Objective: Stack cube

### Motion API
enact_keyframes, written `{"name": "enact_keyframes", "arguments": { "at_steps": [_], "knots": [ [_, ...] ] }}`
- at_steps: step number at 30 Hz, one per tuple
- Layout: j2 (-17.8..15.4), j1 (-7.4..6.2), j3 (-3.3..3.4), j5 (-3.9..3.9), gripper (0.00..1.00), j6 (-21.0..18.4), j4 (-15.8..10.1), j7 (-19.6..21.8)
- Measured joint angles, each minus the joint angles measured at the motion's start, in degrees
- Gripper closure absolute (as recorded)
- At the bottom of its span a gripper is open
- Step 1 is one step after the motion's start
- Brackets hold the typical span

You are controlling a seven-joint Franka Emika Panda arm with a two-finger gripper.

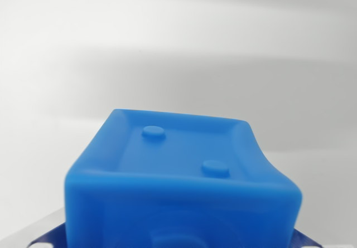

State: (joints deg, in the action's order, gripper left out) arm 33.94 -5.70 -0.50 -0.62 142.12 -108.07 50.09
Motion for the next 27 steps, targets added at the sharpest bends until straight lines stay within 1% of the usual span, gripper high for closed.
{"name": "enact_keyframes", "arguments": {
  "at_steps": [12,14,27],
  "knots": [
    [-4.1,0.00,0.00,0.00,1.00,-3.7,-0.2,0.0],
    [-4.6,0.00,0.00,0.00,1.00,-3.9,-0.4,0.0],
    [-8.0,-0.02,-0.36,0.00,1.00,-1.9,-6.4,-1.1]
  ]
}}
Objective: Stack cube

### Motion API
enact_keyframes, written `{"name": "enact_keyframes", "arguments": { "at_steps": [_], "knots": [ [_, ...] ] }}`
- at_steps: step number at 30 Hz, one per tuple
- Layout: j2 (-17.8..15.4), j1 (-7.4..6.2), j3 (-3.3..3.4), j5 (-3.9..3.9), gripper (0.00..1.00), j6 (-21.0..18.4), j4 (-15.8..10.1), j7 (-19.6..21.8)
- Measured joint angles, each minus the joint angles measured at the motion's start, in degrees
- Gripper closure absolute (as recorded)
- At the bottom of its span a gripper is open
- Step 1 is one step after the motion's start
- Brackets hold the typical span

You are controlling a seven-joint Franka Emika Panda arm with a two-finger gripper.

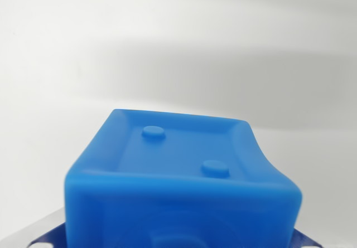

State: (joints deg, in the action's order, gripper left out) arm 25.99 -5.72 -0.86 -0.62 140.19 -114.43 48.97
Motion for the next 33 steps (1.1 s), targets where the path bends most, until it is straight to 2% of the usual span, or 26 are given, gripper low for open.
{"name": "enact_keyframes", "arguments": {
  "at_steps": [33],
  "knots": [
    [-8.4,-0.37,-0.70,-0.05,1.00,5.4,-13.9,-3.6]
  ]
}}
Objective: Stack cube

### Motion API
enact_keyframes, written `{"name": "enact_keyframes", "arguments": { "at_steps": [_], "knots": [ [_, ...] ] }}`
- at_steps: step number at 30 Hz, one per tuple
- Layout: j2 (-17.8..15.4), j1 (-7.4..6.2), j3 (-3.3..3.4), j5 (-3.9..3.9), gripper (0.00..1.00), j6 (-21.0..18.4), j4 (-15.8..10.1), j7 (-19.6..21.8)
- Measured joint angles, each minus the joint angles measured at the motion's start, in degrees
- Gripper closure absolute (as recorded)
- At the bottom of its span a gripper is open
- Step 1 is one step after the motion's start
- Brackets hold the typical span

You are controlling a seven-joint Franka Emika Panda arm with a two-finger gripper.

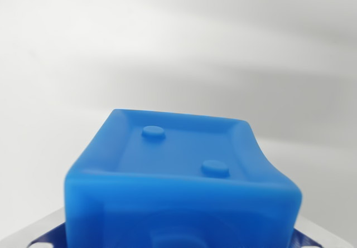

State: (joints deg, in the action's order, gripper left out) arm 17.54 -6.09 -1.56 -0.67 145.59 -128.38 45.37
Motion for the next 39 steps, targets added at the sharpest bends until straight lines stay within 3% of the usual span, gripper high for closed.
{"name": "enact_keyframes", "arguments": {
  "at_steps": [39],
  "knots": [
    [-9.8,-0.74,-1.02,-0.01,1.00,5.4,-15.2,-4.1]
  ]
}}
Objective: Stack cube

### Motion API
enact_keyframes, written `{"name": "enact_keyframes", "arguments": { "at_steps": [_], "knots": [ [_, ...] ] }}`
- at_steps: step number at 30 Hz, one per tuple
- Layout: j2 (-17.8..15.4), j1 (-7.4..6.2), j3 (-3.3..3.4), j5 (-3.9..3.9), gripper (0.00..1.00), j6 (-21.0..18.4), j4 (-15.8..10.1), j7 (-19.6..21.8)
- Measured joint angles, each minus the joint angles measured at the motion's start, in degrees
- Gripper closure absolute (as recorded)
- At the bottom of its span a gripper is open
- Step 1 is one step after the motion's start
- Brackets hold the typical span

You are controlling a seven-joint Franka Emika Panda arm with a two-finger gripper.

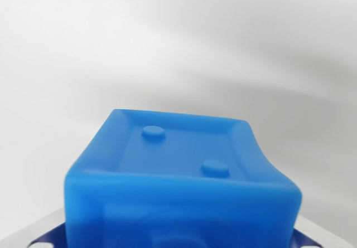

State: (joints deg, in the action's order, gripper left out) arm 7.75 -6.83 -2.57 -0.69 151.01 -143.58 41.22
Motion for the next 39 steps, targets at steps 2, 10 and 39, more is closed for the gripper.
{"name": "enact_keyframes", "arguments": {
  "at_steps": [2,10,39],
  "knots": [
    [-0.5,-0.01,-0.09,0.00,1.00,0.2,-0.8,-0.2],
    [-2.5,-0.14,-0.39,0.00,1.00,1.1,-3.6,-1.0],
    [-9.4,-1.54,-0.91,0.62,1.00,3.6,-13.1,-3.8]
  ]
}}
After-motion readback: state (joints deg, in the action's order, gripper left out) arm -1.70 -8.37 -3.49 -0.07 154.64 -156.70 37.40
